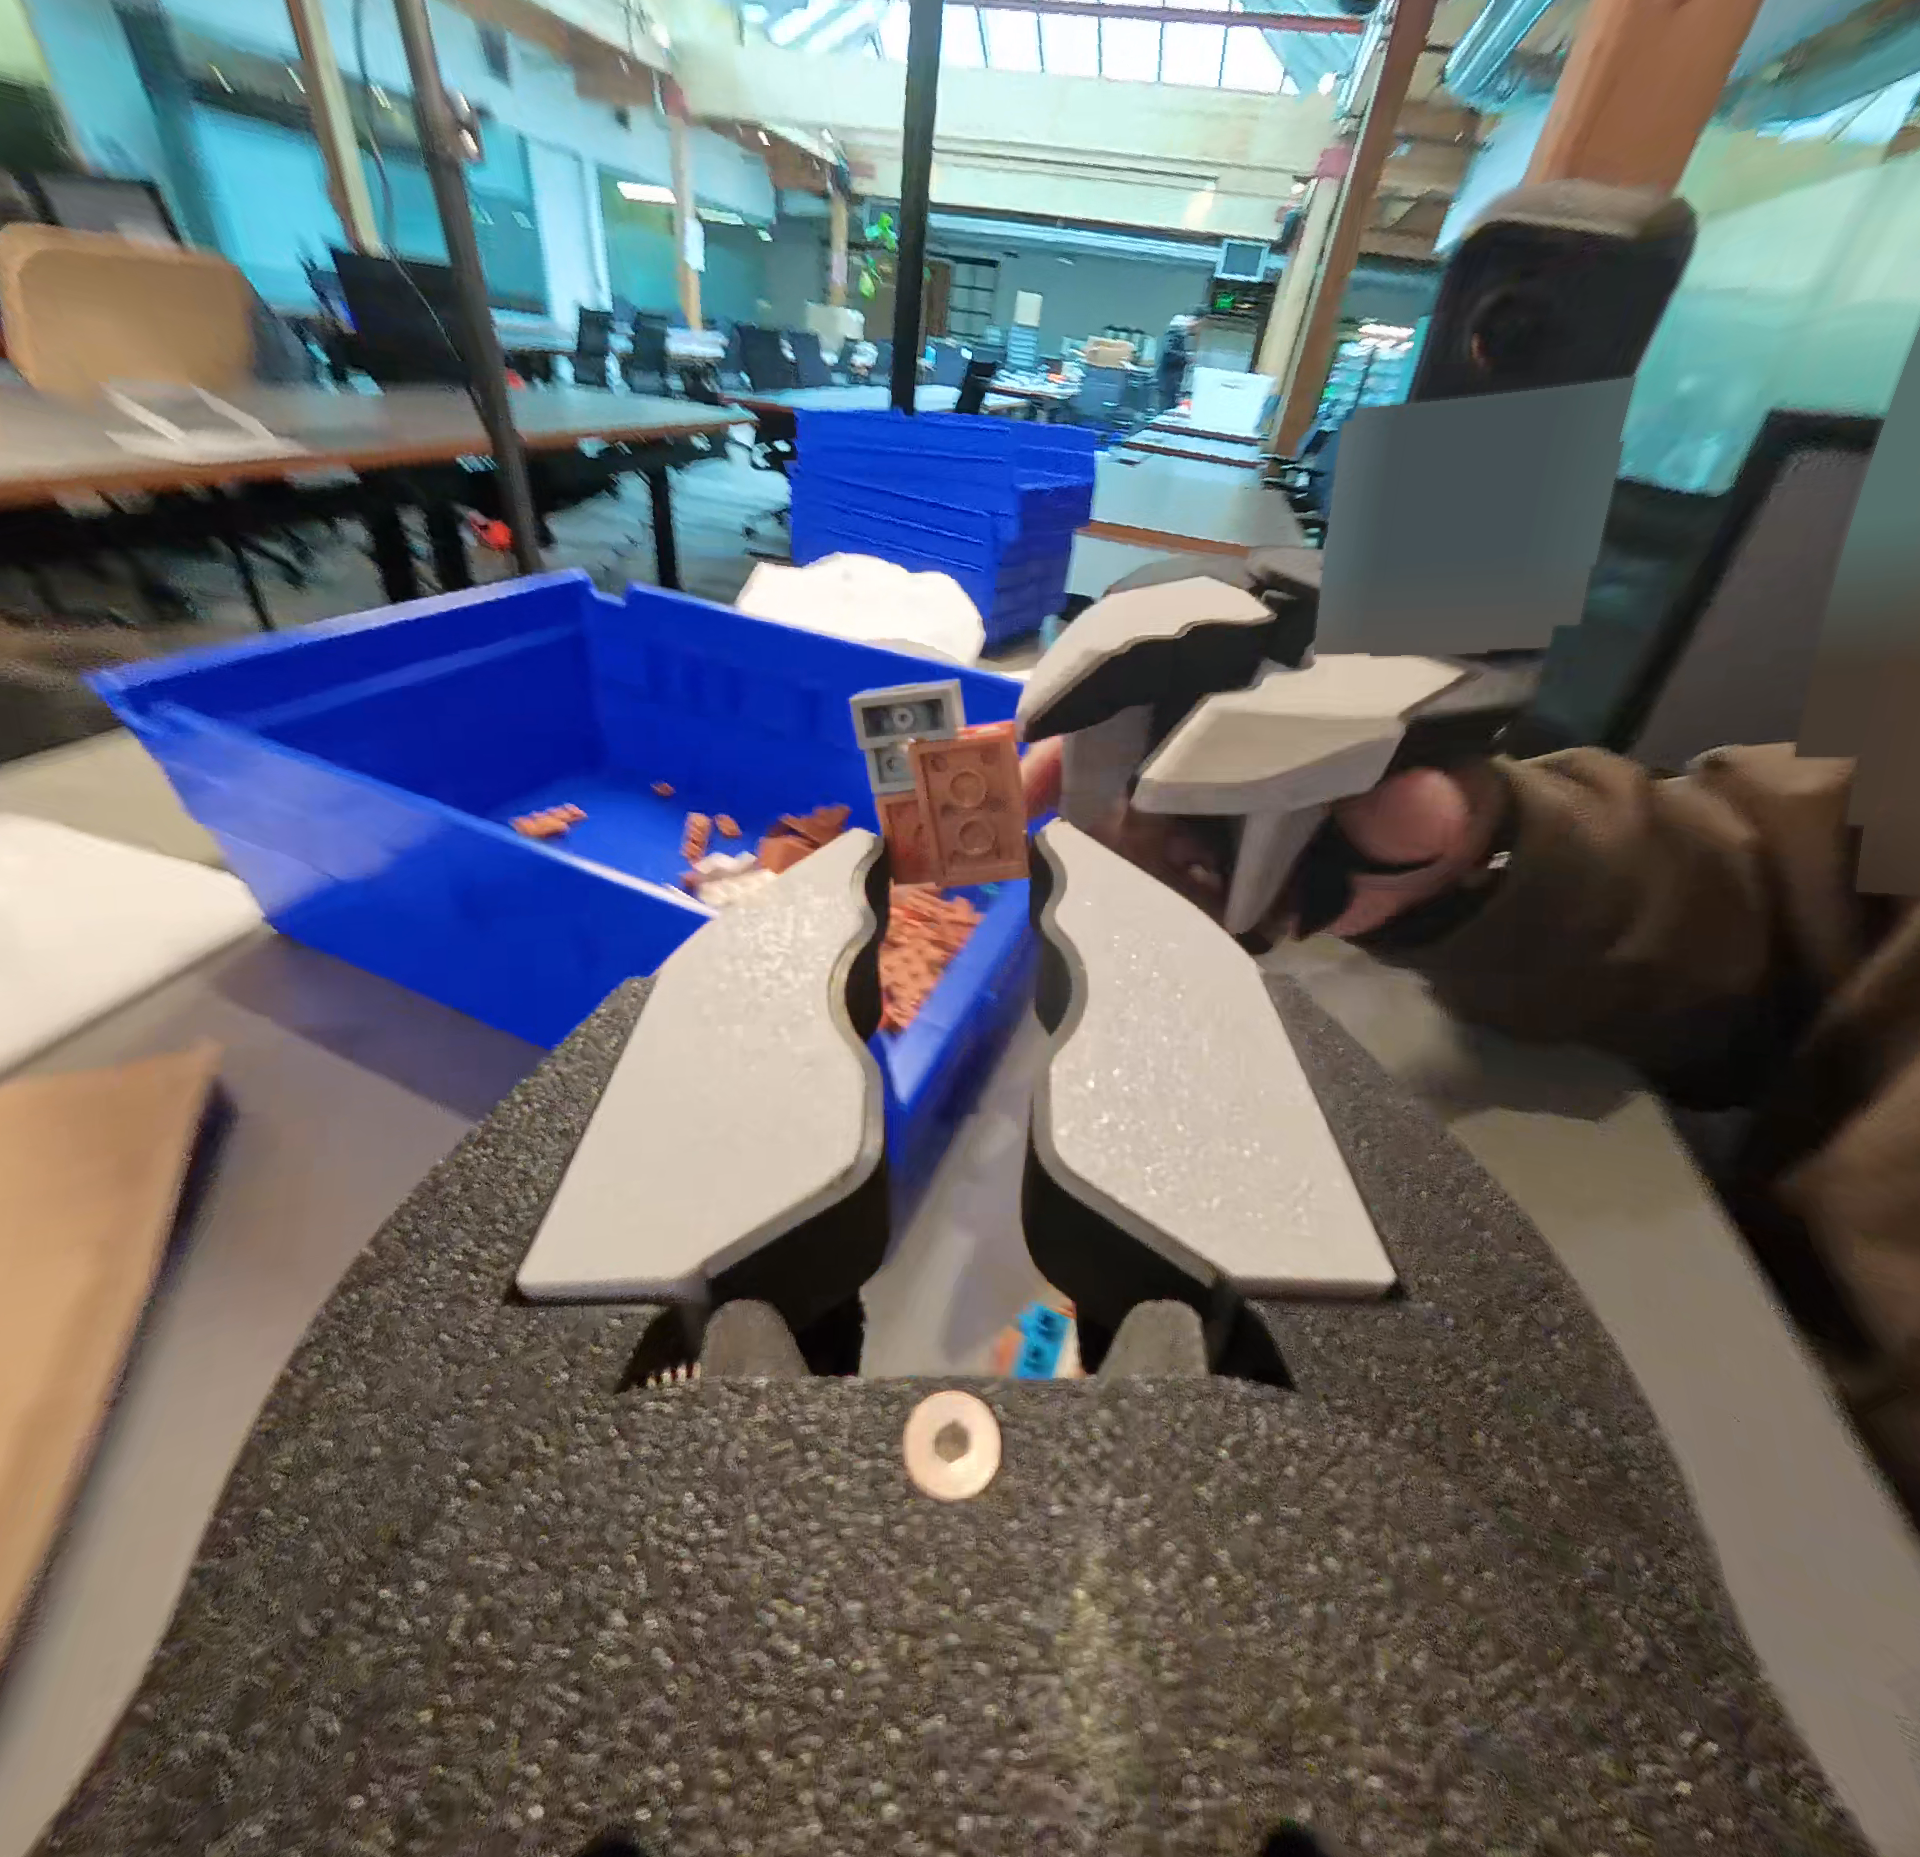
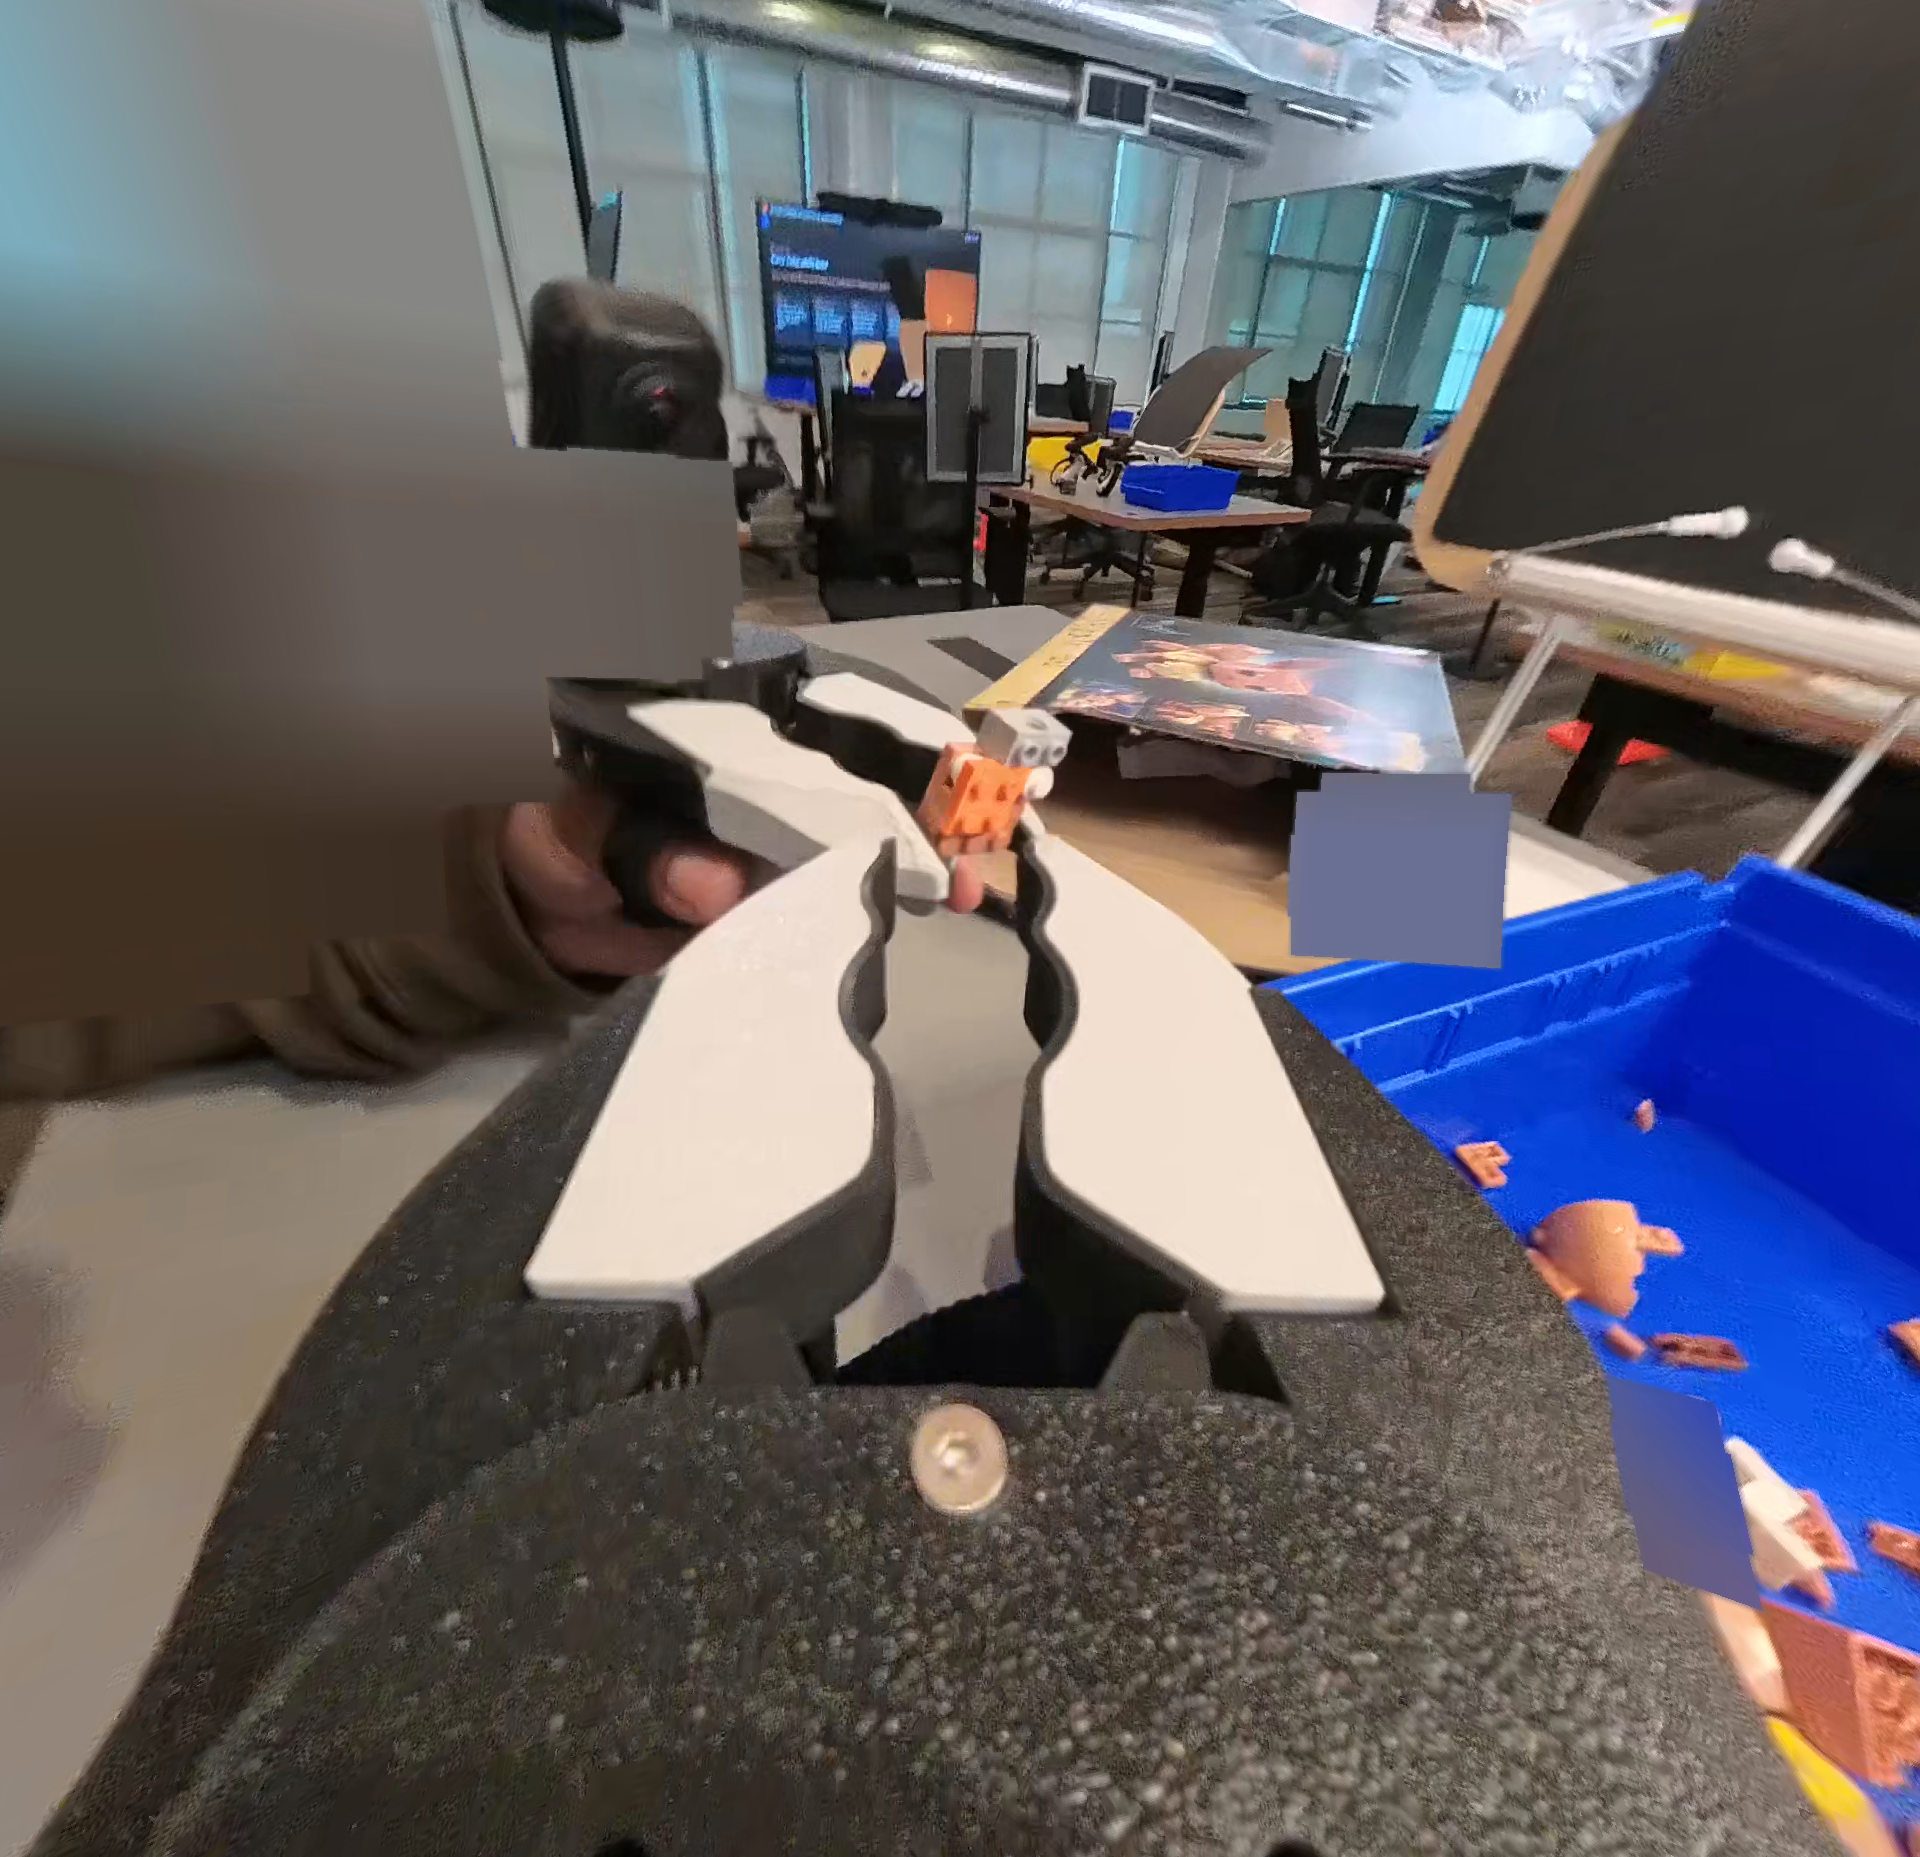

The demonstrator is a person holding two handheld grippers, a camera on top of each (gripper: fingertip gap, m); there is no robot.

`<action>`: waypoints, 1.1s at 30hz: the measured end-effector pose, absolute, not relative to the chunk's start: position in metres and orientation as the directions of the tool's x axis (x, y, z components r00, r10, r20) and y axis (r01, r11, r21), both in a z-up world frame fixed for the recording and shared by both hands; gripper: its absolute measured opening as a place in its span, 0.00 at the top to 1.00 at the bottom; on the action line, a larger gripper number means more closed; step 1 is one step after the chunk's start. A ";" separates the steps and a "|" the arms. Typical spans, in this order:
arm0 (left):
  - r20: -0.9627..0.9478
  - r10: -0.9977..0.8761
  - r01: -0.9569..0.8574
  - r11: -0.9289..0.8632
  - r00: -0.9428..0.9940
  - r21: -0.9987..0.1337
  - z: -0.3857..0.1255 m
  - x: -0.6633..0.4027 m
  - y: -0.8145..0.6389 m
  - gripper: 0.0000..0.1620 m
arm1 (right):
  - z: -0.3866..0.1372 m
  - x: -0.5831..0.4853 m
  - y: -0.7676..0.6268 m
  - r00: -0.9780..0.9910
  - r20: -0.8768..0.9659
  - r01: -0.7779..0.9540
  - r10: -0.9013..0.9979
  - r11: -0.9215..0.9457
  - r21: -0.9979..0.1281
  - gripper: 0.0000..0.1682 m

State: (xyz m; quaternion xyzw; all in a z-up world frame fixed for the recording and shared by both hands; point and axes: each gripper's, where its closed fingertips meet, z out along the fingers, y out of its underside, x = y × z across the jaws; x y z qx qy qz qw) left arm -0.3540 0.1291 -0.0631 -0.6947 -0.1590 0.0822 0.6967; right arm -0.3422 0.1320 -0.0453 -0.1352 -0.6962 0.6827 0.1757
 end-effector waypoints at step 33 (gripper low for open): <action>-0.558 0.321 -0.490 -0.271 0.766 -0.829 -0.082 -0.390 0.172 0.84 | -0.066 -0.375 0.158 -0.878 -0.034 0.038 0.478 0.000 -0.999 0.96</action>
